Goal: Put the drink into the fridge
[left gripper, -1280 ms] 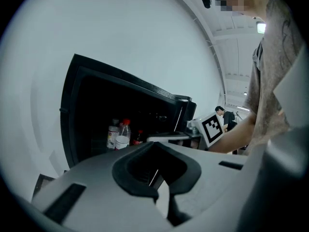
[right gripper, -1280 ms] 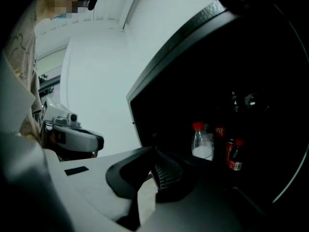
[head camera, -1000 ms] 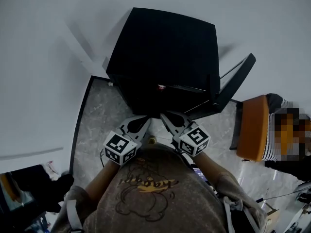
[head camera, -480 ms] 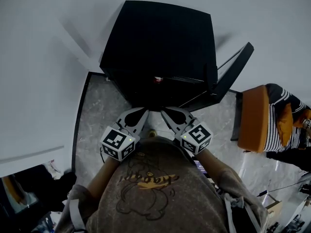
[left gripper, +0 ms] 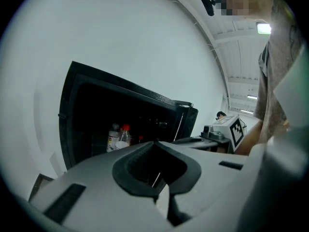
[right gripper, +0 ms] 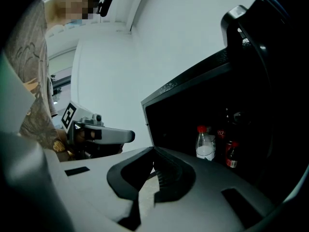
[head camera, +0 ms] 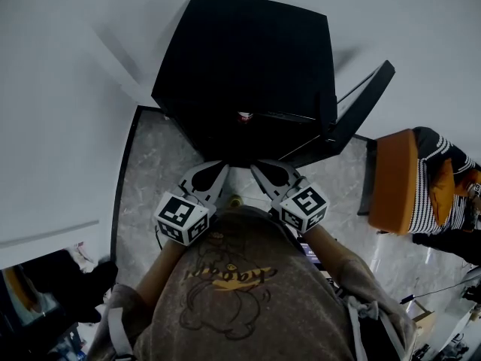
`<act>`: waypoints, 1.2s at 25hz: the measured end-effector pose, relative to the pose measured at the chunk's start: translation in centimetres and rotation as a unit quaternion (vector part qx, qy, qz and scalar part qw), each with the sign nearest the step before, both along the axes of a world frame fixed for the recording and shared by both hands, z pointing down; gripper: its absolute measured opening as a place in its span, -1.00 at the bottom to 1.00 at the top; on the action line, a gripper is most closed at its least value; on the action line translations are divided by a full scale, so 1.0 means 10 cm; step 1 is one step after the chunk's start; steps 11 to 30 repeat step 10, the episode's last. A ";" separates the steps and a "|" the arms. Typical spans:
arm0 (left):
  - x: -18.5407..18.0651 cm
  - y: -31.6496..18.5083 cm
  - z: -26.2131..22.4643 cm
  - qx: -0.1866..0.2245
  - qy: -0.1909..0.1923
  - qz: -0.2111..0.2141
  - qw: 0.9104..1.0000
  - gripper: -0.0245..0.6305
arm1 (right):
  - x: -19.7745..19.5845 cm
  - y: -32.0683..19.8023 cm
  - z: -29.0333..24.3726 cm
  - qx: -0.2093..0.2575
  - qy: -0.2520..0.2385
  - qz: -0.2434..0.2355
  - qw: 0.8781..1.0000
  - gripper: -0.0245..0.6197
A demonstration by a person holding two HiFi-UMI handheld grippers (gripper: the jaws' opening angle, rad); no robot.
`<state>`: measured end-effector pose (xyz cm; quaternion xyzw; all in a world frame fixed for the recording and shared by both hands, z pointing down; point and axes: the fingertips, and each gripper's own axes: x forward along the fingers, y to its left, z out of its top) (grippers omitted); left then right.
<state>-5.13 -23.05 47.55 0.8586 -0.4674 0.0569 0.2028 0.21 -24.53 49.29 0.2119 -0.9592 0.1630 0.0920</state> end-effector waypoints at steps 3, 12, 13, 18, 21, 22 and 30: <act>0.00 0.02 0.03 -0.002 0.000 -0.004 1.000 -0.91 | 0.01 -0.01 0.01 0.004 0.002 -0.001 1.000 -0.86; 0.01 0.06 0.08 -0.006 -0.007 -0.003 1.000 -0.91 | 0.06 -0.07 0.10 -0.004 0.009 0.009 1.000 -0.86; 0.01 0.06 0.08 -0.006 -0.007 -0.003 1.000 -0.91 | 0.06 -0.07 0.10 -0.004 0.009 0.009 1.000 -0.86; 0.01 0.06 0.08 -0.006 -0.007 -0.003 1.000 -0.91 | 0.06 -0.07 0.10 -0.004 0.009 0.009 1.000 -0.86; 0.01 0.06 0.08 -0.006 -0.007 -0.003 1.000 -0.91 | 0.06 -0.07 0.10 -0.004 0.009 0.009 1.000 -0.86; 0.01 0.06 0.08 -0.006 -0.007 -0.003 1.000 -0.91 | 0.06 -0.07 0.10 -0.004 0.009 0.009 1.000 -0.86; 0.01 0.06 0.08 -0.006 -0.007 -0.003 1.000 -0.91 | 0.06 -0.07 0.10 -0.004 0.009 0.009 1.000 -0.86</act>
